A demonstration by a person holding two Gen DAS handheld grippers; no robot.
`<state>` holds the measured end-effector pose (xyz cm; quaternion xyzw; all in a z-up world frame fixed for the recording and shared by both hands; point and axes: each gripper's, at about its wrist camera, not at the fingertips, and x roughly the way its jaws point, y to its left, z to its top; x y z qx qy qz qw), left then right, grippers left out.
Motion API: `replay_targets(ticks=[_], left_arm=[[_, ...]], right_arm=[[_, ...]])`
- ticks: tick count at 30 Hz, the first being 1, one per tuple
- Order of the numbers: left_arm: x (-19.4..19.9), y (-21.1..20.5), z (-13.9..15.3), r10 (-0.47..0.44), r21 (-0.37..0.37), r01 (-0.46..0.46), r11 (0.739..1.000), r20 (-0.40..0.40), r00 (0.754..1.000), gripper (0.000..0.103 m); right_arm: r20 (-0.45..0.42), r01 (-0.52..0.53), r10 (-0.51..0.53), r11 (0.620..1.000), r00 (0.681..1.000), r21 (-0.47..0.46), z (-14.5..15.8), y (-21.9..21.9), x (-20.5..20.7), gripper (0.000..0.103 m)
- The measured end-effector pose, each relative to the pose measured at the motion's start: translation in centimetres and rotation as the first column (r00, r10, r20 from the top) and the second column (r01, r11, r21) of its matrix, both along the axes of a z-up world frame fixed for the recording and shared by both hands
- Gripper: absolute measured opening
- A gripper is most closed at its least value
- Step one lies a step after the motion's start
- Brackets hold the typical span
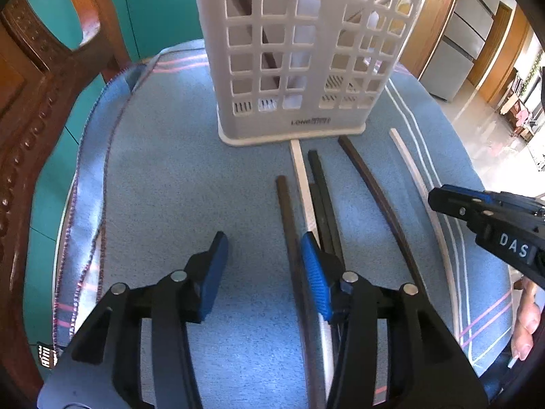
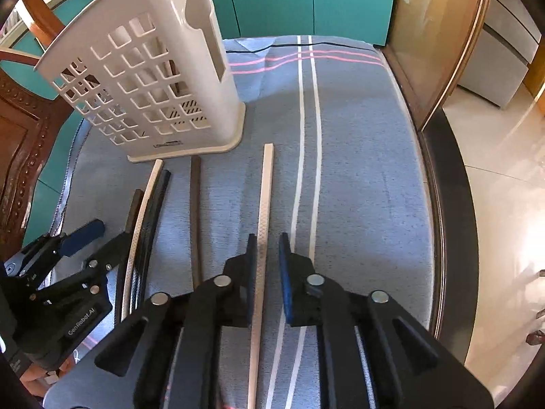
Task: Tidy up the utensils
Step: 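Close the left tool on a dark brown chopstick while the right tool grasps a light wooden one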
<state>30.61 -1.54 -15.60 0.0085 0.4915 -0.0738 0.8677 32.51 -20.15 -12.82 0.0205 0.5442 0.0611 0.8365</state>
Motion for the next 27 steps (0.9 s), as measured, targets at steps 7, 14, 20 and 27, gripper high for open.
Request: replay_targets(ticks=[7, 14, 20, 27], left_arm=[[0.2, -0.4, -0.2, -0.004, 0.021, 0.003, 1.0, 0.013, 1.0, 0.047], [0.4, -0.1, 0.0, 0.022, 0.051, -0.023, 0.998, 0.023, 0.999, 0.023], [0.6, 0.4, 0.1, 0.014, 0.042, -0.015, 0.999, 0.026, 1.0, 0.023], [0.7, -0.1, -0.1, -0.005, 0.042, 0.003, 0.999, 0.036, 0.999, 0.023]], right_arm=[[-0.004, -0.005, 0.005, 1.0, 1.0, -0.008, -0.2, 0.1, 0.0, 0.023], [0.012, 0.004, -0.004, 0.999, 1.0, -0.044, -0.2, 0.8, -0.8, 0.023], [0.026, -0.013, 0.015, 0.998, 1.0, -0.058, -0.4, 1.7, -0.6, 0.023], [0.046, -0.033, 0.039, 0.992, 0.998, -0.12, -0.9, 3.5, -0.5, 0.023]])
